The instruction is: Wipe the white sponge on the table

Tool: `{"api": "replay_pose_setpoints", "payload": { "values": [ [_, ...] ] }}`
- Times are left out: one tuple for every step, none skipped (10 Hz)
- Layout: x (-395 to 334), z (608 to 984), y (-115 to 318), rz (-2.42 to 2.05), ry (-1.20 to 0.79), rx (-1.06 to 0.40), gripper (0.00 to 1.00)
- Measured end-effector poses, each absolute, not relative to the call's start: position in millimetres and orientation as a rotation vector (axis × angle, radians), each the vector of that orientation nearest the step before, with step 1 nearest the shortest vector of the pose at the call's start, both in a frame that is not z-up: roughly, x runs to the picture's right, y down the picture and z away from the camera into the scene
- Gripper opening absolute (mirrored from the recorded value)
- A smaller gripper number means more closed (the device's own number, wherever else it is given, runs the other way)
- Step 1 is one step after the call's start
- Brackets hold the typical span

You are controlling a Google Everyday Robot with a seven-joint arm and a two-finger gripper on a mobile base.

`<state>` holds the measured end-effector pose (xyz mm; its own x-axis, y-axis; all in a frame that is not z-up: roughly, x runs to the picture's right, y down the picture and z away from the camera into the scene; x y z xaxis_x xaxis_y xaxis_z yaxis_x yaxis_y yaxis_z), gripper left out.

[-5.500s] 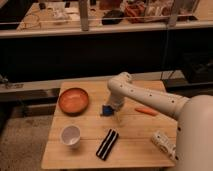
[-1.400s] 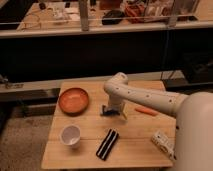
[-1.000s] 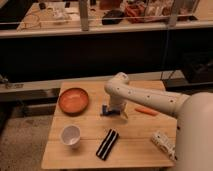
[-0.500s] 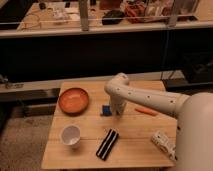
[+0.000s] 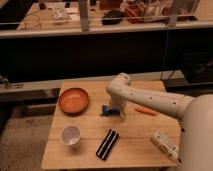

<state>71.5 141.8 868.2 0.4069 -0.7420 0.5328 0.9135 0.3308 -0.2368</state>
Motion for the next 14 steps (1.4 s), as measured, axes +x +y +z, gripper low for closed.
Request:
{"api": "replay_pose_setpoints", "payload": {
  "values": [
    [70.5,870.8,137.0,-1.088,-0.35,-0.53,0.8],
    [70.7,873.5,132.8,-1.047,-0.335,-0.51,0.8],
    [72.6,878.3,127.3,-0.95,-0.285,-0.499,0.8],
    [68.5,883.7,125.1,-0.852,-0.233,-0.503,0.8],
    [63.0,889.5,123.3,-0.782,-0.198,-0.508,0.8],
    [57.2,896.3,123.4,-0.693,-0.163,-0.531,0.8],
    [55.6,900.1,123.6,-0.654,-0.153,-0.551,0.8],
    [52.1,904.6,124.0,-0.606,-0.148,-0.574,0.8],
    [47.7,908.9,124.9,-0.549,-0.17,-0.602,0.8],
    [48.7,912.9,125.9,-0.501,-0.193,-0.631,0.8],
    [48.4,916.2,126.5,-0.459,-0.215,-0.652,0.8],
    [45.9,916.4,128.8,-0.451,-0.239,-0.651,0.8],
    [47.7,914.9,132.9,-0.478,-0.282,-0.625,0.8],
    [49.2,912.8,136.3,-0.528,-0.325,-0.588,0.8]
  ]
}}
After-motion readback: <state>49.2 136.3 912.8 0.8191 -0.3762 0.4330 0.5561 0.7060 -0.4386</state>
